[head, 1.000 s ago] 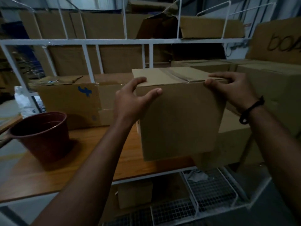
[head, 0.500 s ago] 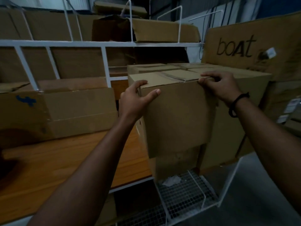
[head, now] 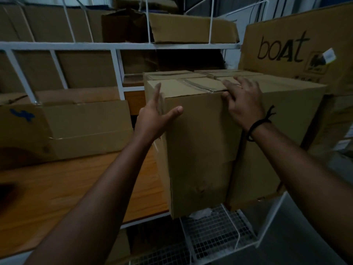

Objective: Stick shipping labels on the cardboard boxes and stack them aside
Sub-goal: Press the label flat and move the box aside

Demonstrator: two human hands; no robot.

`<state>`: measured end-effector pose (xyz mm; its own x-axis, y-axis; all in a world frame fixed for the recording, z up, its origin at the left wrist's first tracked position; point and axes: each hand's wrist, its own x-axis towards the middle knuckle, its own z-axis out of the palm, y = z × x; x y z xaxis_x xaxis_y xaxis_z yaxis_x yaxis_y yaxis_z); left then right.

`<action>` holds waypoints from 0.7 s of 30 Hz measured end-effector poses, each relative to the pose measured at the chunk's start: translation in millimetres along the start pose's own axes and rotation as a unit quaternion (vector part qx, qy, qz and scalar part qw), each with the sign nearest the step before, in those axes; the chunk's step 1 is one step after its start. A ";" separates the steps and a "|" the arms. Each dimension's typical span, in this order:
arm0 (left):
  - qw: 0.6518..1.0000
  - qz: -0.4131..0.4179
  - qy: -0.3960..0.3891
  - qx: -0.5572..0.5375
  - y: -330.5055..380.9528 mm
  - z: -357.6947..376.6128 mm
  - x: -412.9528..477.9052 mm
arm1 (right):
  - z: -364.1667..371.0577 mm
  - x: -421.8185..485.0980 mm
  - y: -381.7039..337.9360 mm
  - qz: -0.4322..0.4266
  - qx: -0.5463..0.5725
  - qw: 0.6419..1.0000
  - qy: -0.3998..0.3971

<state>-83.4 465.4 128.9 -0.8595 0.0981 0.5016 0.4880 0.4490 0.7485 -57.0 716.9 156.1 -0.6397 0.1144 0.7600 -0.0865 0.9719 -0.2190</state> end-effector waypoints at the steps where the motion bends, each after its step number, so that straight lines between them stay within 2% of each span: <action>1: 1.000 0.000 0.017 0.009 -6.5 0.7 -5.7 | 3.4 -10.0 -3.4 -0.010 0.008 1.000 0.013; 4: 0.997 -0.010 0.066 0.032 -29.2 10.5 -35.8 | 24.5 -55.2 -16.8 -0.090 0.022 0.995 0.031; 6: 0.999 -0.021 0.037 0.026 -43.4 23.1 -52.4 | 45.2 -77.8 -19.7 -0.111 -0.001 0.994 0.001; 10: 1.000 -0.014 0.007 0.003 -61.7 41.8 -56.4 | 71.1 -87.5 -20.5 -0.064 -0.011 0.997 -0.036; 21: 0.998 -0.037 -0.021 -0.044 -76.3 49.0 -29.6 | 90.4 -75.3 -20.1 -0.028 -0.015 0.999 -0.040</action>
<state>-102.6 471.7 35.7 -0.8985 0.1057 0.4261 0.4327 0.3764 0.8192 -76.1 670.1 48.0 -0.6930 0.0444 0.7196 -0.1014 0.9822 -0.1583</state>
